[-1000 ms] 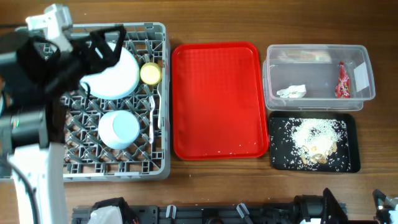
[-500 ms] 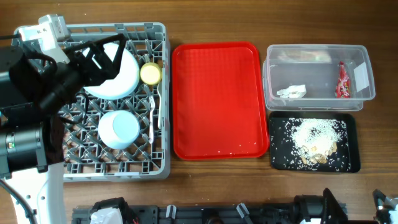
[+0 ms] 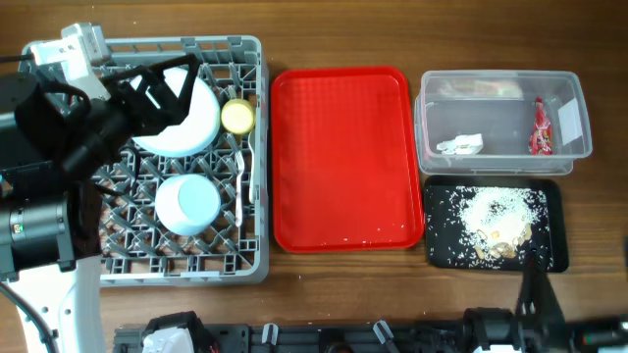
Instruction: Sort waste into correct bins and load items into the dishwasher rack
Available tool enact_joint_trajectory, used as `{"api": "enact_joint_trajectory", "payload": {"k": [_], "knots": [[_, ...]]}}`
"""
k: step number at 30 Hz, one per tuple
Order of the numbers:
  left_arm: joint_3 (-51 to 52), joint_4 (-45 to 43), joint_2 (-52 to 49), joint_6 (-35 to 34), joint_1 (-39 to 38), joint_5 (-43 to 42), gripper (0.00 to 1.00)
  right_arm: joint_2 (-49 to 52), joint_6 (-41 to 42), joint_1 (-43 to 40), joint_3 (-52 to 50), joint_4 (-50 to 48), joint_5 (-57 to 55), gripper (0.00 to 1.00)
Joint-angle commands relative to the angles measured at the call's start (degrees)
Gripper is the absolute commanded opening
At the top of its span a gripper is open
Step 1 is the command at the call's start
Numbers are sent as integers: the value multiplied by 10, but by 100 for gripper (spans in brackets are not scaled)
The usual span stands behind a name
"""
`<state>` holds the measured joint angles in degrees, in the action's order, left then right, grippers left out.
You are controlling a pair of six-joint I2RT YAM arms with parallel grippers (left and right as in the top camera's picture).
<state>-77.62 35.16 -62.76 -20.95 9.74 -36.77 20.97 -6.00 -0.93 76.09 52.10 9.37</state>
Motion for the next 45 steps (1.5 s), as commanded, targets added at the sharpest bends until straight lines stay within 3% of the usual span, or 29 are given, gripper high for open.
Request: {"api": "enact_joint_trajectory", "payload": {"k": [1, 7, 12, 17, 21, 28, 33, 45], "knots": [[-1, -2, 1, -5, -3, -7, 100, -31, -74, 2, -165, -184, 175, 100], [-1, -2, 1, -5, -3, -7, 100, -126, -72, 2, -420, -465, 238, 100], [-1, -2, 1, -5, -3, -7, 100, -184, -61, 2, -554, -536, 211, 100], [-1, -2, 1, -5, -3, -7, 100, -208, 64, 2, -680, -653, 102, 100], [-1, -2, 1, -5, -3, -7, 100, -208, 92, 2, -728, -728, 72, 100], [-1, -2, 1, -5, -3, -7, 100, -208, 96, 3, -758, -670, 3, 100], [-1, -1, 1, -5, -3, -7, 100, -208, 90, 3, -758, -522, 2, 100], [-1, -2, 1, -5, -3, -7, 100, -204, 90, 3, -758, -528, -4, 100]]}}
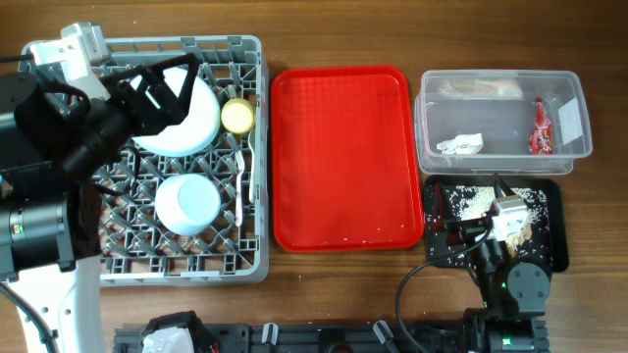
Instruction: Sort waste into correct bins and load items into the dishwasher rack
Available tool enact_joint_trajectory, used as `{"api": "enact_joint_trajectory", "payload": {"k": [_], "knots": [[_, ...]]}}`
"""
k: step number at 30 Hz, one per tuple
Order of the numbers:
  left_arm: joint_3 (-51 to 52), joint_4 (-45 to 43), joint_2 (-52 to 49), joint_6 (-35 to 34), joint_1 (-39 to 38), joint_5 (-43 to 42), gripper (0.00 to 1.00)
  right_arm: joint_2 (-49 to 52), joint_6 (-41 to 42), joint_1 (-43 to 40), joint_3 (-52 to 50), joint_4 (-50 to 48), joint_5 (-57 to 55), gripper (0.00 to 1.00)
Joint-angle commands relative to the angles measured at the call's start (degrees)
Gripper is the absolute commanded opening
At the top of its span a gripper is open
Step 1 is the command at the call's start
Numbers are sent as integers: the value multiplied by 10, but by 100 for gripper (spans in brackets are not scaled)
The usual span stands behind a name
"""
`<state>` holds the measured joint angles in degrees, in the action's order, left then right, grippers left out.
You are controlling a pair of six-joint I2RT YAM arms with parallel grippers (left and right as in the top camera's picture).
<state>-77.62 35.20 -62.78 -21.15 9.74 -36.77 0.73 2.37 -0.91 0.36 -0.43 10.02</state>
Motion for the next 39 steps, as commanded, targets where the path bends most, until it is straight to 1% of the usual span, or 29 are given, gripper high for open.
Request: {"api": "enact_joint_trajectory", "payload": {"k": [1, 18, 21, 24, 29, 35, 37, 38, 39], "knots": [[-1, -2, 1, -3, -3, -7, 100, -2, 7, 3, -1, -2, -10, 100], [-1, -2, 1, -3, -3, -7, 100, -2, 7, 6, -1, -2, -10, 100], [-1, 12, 14, -3, -3, -6, 100, -2, 7, 6, -1, -2, -10, 100], [1, 35, 70, -3, -3, -6, 100, -2, 7, 6, -1, -2, -10, 100], [26, 34, 189, -3, -3, -6, 100, -2, 7, 6, -1, -2, -10, 100], [94, 34, 332, -3, -3, -7, 100, -2, 7, 6, -1, -2, -10, 100], [128, 11, 370, 2, -7, 20, 100, -2, 7, 6, -1, -2, -10, 100], [155, -27, 394, 2, -13, 53, 100, -2, 7, 6, -1, -2, -10, 100], [179, -52, 414, 2, -21, 66, 100, -2, 7, 6, -1, -2, -10, 100]]}}
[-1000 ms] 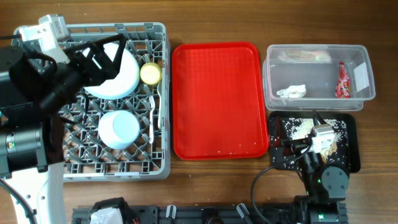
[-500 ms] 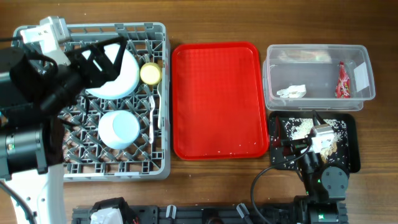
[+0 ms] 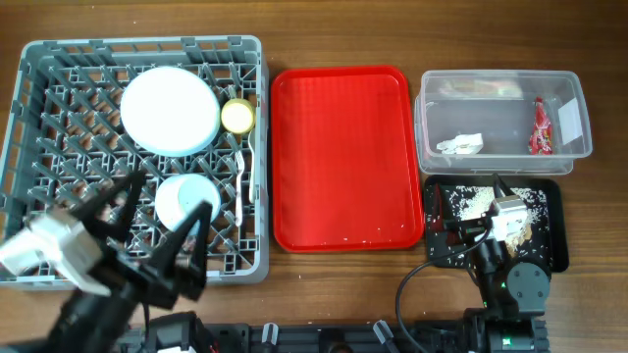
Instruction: Sort waste into correct bins and load items into the dishwasher rack
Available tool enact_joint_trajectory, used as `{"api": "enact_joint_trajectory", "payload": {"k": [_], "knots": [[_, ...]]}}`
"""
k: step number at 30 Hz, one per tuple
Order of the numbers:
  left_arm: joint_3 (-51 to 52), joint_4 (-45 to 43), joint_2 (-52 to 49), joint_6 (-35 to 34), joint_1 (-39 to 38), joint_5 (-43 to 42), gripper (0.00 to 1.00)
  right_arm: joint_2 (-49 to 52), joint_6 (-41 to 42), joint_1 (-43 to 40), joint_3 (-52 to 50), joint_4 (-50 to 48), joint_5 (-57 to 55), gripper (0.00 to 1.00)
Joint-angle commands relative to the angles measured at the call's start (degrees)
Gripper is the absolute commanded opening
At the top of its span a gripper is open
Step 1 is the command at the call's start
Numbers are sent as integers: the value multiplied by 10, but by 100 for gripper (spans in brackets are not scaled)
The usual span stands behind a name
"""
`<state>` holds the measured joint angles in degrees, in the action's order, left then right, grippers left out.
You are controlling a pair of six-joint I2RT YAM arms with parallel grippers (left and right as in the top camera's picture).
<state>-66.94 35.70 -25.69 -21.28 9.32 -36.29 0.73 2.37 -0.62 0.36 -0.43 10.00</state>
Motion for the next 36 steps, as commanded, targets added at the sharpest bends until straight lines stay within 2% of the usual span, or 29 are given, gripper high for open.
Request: {"api": "enact_joint_trajectory", "payload": {"k": [1, 5, 11, 15, 21, 24, 27, 29, 36], "knots": [[99, -67, 65, 3, -28, 62, 100, -2, 7, 3, -1, -2, -10, 99], [208, -65, 150, 3, -53, 62, 100, -2, 7, 3, -1, -2, -10, 100], [311, -1, 204, 3, -55, 67, 100, -2, 7, 3, -1, -2, -10, 100], [387, -21, 226, -2, -55, 66, 100, -2, 7, 3, -1, -2, -10, 100], [498, -198, 255, -2, -55, 82, 100, -2, 7, 3, -1, -2, -10, 100], [546, -329, 255, -2, -55, 118, 100, -2, 7, 3, 0, -2, -10, 100], [578, -417, 255, -2, -55, 163, 100, -2, 7, 3, -1, -2, -10, 100], [592, -441, 255, -2, -56, 198, 100, -2, 7, 3, -1, -2, -10, 100], [632, -441, 255, -2, -80, 315, 100, -2, 7, 3, -1, -2, -10, 100]]}}
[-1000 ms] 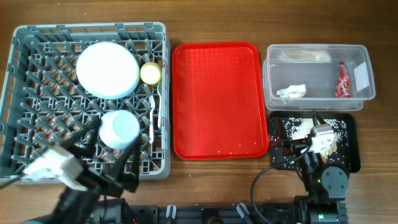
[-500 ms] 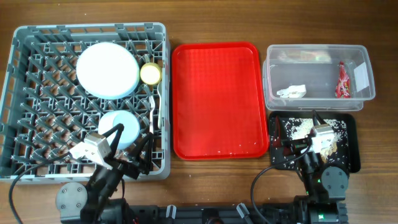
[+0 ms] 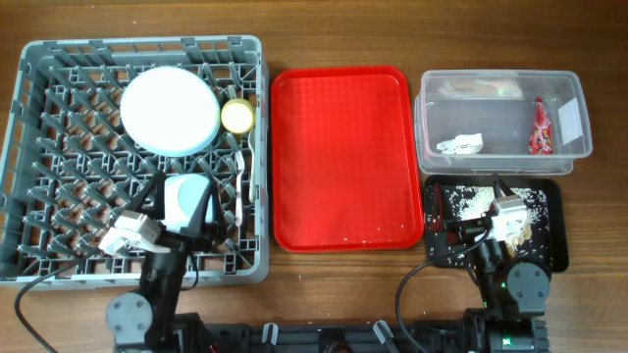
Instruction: Sort waste into correct bins and load items into the dishwasher rack
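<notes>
A grey dishwasher rack (image 3: 59, 147) on the left holds a white plate (image 3: 169, 110), a small yellow round item (image 3: 236, 116), cutlery (image 3: 241, 181) and a pale blue cup (image 3: 184, 192). My left gripper (image 3: 186, 214) hangs over the rack's front part, its fingers spread open on either side of the cup, which it partly hides. The red tray (image 3: 340, 157) in the middle carries only a few crumbs. My right gripper (image 3: 459, 228) rests over the black bin (image 3: 555, 221) of rice scraps; its jaws are too small to read.
A clear plastic bin (image 3: 502, 93) at the back right holds a crumpled white paper (image 3: 459, 145) and a red wrapper (image 3: 538, 132). Both arm bases sit along the table's front edge. Bare wood shows between rack, tray and bins.
My left arm has shifted from the rack's front left corner to the right, and its open fingers now stand at the pale blue cup. The right arm has not moved.
First my left arm reached over the rack's back left beside the plate, with the right arm barely visible at the front edge. Then the right arm sat over the black bin. Later the left arm was at the rack's front left, fingers open, and now by the cup.
</notes>
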Available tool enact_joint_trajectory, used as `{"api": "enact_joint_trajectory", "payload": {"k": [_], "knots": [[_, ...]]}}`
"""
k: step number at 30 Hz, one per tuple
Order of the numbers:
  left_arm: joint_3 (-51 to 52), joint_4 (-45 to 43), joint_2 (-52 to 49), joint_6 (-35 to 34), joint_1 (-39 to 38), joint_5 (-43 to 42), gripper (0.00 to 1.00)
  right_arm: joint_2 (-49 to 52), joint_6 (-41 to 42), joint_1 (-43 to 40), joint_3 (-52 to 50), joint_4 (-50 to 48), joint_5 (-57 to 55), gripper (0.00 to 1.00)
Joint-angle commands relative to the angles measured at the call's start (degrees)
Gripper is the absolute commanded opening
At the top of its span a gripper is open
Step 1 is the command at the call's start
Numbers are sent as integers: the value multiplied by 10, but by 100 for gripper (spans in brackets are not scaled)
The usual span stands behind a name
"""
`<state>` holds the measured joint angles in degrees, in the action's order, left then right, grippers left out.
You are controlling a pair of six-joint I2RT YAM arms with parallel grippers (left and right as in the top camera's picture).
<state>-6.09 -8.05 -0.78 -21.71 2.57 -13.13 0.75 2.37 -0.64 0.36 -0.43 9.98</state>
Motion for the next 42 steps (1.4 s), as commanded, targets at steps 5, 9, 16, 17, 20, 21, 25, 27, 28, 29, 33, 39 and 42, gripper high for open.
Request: {"api": "enact_joint_trajectory", "payload": {"k": [5, 9, 16, 17, 20, 21, 25, 27, 28, 29, 33, 39, 42], "knots": [[58, 11, 6, 3, -13, 109, 100, -2, 7, 3, -1, -2, -10, 100], [58, 85, 6, 3, -8, 113, 100, -2, 7, 3, -1, -2, -10, 100], [57, 125, 6, 150, 4, 119, 100, -2, 7, 3, -1, -2, -10, 100], [57, 125, 6, 165, 4, 117, 100, -2, 7, 3, -1, -2, -10, 100], [57, 125, 6, 214, 3, 117, 100, -2, 7, 3, -1, -2, -10, 100], [57, 125, 6, 226, 3, 117, 100, -2, 7, 3, -1, -2, -10, 100], [57, 125, 6, 224, 3, 115, 100, -2, 7, 3, -1, -2, -10, 100], [57, 125, 6, 224, 3, 115, 100, -2, 7, 3, -1, -2, -10, 100], [57, 125, 6, 224, 3, 115, 100, -2, 7, 3, -1, -2, -10, 100], [57, 124, 6, 224, 3, 115, 100, -2, 7, 3, -1, -2, -10, 100], [57, 124, 6, 224, 3, 115, 100, -2, 7, 3, -1, -2, -10, 100], [57, 124, 6, 224, 3, 115, 100, -2, 7, 3, -1, -2, -10, 100], [57, 124, 6, 224, 3, 115, 100, -2, 7, 3, 0, -2, -10, 100]]}}
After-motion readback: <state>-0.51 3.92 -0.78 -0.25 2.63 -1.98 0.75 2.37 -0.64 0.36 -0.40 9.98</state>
